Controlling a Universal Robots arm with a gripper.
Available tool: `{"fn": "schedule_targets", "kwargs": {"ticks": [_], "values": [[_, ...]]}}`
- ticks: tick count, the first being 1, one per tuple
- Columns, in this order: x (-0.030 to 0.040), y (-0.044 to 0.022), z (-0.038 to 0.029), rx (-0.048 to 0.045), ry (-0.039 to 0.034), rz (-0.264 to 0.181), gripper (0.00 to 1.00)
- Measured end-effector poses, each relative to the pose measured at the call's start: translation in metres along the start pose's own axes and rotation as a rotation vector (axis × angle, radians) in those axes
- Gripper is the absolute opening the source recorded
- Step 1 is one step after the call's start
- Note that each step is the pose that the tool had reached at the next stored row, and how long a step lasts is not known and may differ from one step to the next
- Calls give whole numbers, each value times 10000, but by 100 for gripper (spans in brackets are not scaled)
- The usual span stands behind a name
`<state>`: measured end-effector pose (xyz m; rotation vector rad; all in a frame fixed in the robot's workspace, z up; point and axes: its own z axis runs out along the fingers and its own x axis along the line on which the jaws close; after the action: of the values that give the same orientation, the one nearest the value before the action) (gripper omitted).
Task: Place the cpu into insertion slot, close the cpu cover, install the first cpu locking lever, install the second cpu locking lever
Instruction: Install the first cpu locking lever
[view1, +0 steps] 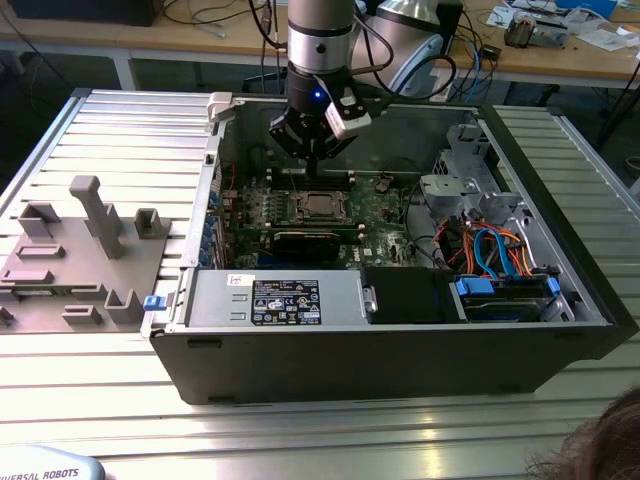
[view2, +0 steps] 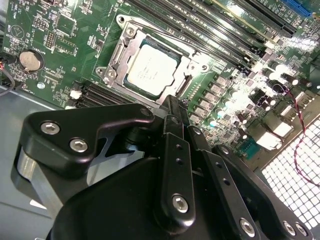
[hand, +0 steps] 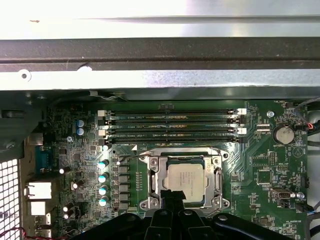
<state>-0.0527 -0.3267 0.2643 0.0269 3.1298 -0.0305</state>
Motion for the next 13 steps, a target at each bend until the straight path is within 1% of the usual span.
{"fn": "schedule_targets", "kwargs": {"ticks": [1,3,8,10,13], "values": [[1,0,0,0,0,0,11],[36,-1,0,0,-1,1,11],[44,-1,0,0,0,1,11],[74,-1,-1,0,-1,0,11],[78,-1,-1,0,0,1,11]]}}
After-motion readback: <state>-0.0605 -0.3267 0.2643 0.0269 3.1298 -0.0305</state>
